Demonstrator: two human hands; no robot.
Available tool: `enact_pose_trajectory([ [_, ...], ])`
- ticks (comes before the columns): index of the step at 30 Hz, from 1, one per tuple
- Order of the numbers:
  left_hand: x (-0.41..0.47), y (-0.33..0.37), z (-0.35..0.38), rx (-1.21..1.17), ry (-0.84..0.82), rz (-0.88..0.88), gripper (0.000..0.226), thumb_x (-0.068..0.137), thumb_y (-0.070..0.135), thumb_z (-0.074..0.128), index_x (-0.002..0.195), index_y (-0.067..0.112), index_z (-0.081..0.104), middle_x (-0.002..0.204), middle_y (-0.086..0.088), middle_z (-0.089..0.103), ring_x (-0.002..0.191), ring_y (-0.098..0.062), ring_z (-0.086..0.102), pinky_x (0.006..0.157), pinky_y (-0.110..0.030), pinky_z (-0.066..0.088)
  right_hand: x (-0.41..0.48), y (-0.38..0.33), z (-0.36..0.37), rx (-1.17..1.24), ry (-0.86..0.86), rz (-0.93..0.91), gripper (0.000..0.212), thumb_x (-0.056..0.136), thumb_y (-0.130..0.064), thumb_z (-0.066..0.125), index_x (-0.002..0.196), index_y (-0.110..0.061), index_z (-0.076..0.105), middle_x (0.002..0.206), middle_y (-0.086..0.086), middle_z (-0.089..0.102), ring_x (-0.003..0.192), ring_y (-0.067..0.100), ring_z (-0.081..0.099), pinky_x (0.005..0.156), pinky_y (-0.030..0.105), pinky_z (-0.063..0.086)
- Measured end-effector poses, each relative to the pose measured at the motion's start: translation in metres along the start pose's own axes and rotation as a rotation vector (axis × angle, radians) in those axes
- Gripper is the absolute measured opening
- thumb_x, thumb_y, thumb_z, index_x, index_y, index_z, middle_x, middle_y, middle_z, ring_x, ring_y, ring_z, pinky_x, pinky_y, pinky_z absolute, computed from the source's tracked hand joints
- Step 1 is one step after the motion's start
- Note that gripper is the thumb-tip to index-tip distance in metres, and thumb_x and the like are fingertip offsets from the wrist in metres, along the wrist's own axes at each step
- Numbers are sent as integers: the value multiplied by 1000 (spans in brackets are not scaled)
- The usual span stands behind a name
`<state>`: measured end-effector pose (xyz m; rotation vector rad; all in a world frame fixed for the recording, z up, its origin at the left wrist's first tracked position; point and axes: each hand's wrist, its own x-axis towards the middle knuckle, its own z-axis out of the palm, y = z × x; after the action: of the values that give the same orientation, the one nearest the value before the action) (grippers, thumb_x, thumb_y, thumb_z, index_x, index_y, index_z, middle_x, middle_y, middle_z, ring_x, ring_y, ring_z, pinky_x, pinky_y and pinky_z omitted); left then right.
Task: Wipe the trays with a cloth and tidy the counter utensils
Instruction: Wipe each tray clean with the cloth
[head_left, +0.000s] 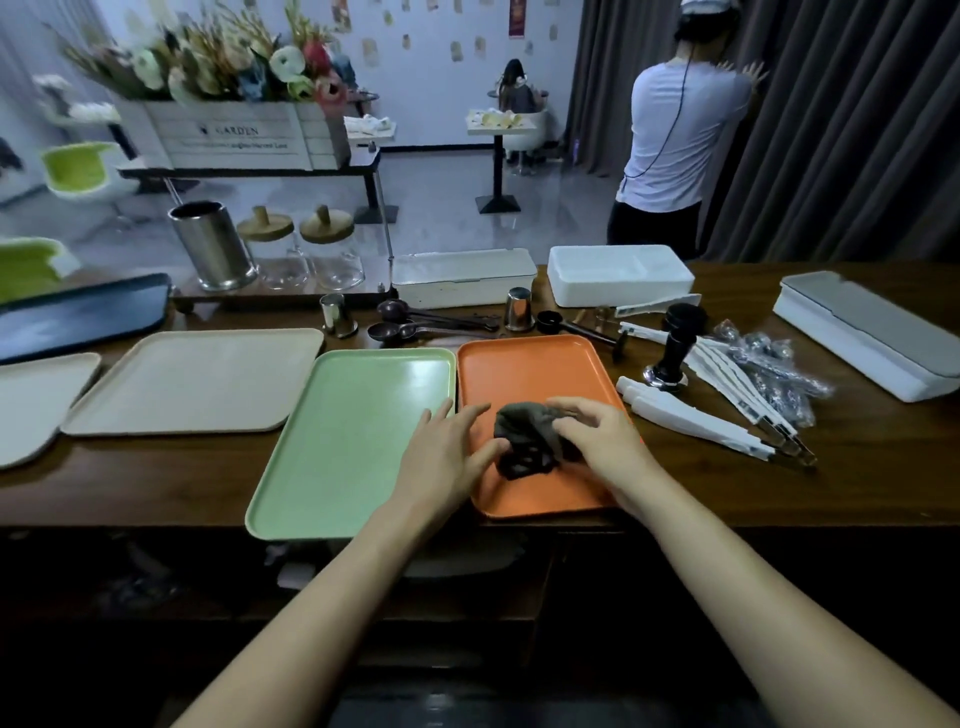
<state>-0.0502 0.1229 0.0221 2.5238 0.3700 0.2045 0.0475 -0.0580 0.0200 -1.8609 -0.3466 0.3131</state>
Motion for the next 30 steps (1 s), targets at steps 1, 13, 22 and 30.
enact_pose_trajectory([
  [1,-1,3,2,-22,24,-8,56,98,46,63,149,27,51,153,-8,51,150,-29,30,121,-38,19,-2,-4,-4,128,-25,52,27,93,-10,59,114,-20,73,112,1,72,99,12,68,88,25,55],
  [13,-2,87,49,-865,14,-201,29,96,12,68,122,15,59,118,-19,66,97,-23,73,71,-30,61,-48,4,-76,-68,-91,-221,35,91,-28,69,125,-36,65,122,-24,62,110,-15,55,88,4,43],
  [22,-10,139,94,-1118,-364,-292,29,102,4,53,131,9,52,110,-8,73,93,-18,73,87,-31,59,-63,43,-129,-521,155,-338,51,85,-22,76,132,-33,59,135,-16,58,121,6,55,94,17,39],
  [30,-18,98,67,-792,-261,-162,35,107,19,51,141,27,55,131,-1,65,100,-16,74,79,-27,60,-56,74,-133,-765,60,-155,50,93,-36,65,141,-31,51,153,-12,41,139,20,36,114,35,31],
])
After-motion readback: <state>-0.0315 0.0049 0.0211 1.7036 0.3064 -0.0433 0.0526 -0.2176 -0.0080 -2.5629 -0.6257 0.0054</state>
